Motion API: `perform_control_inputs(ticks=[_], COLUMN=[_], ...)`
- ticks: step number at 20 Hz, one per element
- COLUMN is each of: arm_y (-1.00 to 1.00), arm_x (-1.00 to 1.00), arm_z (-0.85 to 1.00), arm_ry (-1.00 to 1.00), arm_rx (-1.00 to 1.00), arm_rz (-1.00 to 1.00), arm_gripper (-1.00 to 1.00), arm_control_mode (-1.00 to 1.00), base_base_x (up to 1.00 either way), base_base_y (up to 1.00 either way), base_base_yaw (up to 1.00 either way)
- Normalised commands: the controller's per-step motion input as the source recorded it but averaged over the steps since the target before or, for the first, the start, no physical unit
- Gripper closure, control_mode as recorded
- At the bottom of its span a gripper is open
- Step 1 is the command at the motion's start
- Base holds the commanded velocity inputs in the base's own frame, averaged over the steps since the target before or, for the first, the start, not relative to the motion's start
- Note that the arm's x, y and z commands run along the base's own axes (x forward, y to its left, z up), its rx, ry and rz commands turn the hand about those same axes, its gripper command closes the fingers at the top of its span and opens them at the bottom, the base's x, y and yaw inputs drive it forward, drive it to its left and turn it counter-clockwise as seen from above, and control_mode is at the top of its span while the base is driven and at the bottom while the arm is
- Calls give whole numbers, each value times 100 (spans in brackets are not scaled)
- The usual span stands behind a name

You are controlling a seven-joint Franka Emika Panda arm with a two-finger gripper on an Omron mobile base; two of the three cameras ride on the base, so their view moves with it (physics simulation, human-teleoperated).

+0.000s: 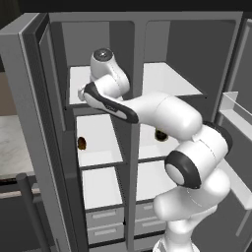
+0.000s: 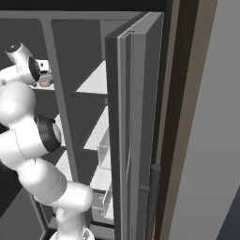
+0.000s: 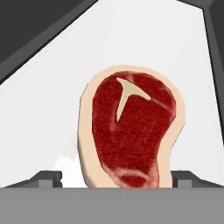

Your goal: Pick up the frozen steak from the freezer, place it on any shelf in the fridge, and close the fridge and freezer doors when done.

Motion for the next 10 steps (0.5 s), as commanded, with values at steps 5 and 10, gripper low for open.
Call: perform_control_inputs(ticks=[5,10], arm_y=[0,-3], arm_x=[11,14], arm_z=[-27,-31], arm_ry=[0,0], arm_rx=[0,1], arm_rz=[0,0], arm_gripper=[-100,100], arm_control_mode=[-100,-100], base_base_x=[0,0], base_base_y=[0,0], base_base_yaw=[0,0])
